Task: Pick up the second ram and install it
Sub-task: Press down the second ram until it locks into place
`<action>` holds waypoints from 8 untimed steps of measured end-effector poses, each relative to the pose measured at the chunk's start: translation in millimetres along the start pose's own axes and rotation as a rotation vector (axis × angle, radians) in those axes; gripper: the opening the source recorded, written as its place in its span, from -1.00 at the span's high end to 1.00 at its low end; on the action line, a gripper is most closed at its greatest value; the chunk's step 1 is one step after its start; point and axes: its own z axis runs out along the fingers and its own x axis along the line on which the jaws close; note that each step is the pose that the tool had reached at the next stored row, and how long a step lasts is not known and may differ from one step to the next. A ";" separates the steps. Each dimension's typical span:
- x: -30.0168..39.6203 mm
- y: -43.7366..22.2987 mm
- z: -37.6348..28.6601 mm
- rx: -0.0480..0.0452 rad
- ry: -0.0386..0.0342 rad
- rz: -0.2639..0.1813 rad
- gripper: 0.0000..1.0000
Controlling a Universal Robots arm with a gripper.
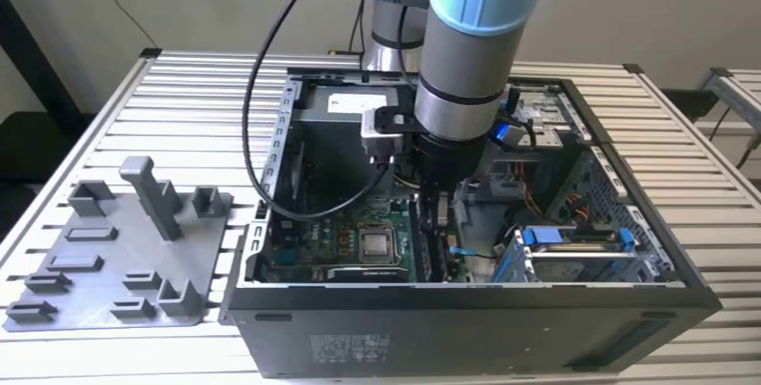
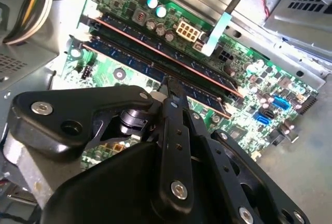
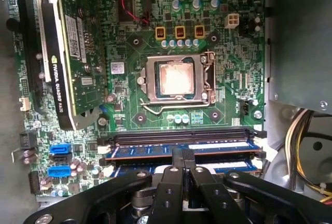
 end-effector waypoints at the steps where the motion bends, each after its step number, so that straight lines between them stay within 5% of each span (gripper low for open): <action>1: 0.0 0.0 -0.1 -0.0001 0.0001 0.000 0.79; 8: 0.0 0.3 8.5 -0.0001 0.0002 0.000 0.79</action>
